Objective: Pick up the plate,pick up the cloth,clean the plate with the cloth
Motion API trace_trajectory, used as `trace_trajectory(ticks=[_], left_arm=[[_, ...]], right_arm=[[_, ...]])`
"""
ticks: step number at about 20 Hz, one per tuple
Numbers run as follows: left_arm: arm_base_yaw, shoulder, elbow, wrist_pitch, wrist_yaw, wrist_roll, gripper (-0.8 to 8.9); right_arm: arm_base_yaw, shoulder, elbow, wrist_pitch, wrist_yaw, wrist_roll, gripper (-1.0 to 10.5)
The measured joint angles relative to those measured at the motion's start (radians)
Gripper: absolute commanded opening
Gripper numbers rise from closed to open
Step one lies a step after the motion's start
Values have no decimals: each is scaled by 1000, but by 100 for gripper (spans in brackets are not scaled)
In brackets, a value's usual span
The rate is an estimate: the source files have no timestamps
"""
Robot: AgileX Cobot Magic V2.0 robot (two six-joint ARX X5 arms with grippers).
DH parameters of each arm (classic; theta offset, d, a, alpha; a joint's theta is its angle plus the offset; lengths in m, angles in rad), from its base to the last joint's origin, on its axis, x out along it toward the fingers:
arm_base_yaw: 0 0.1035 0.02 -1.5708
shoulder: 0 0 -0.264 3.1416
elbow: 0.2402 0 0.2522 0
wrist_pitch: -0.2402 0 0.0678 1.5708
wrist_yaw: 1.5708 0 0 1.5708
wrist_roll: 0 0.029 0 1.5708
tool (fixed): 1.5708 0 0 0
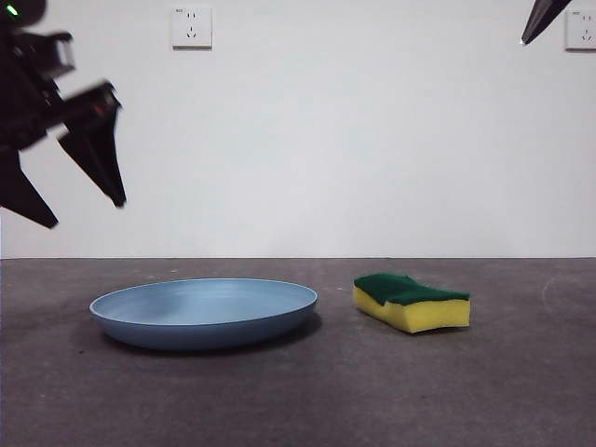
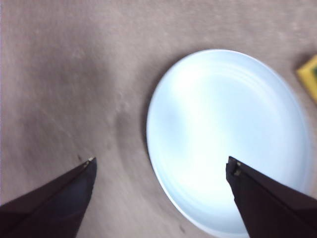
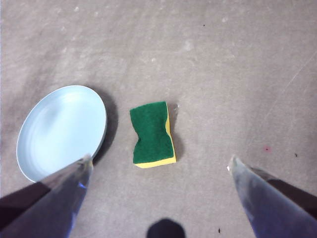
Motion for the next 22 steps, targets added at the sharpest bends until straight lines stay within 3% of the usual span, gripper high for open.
trace_trajectory(ticks=[2, 15, 19, 22], left_arm=[[-19, 52, 0, 20, -35, 0, 441], [-60, 282, 2, 130, -39, -3, 428], [-60, 287, 2, 134, -42, -2, -18], [-60, 287, 2, 135, -42, -1, -7]], right_arm=[[1, 0, 0, 0, 0, 4, 473], [7, 0, 0, -35, -1, 15, 472], [7, 0, 0, -36, -1, 19, 472], [20, 0, 0, -28, 0, 23, 472]])
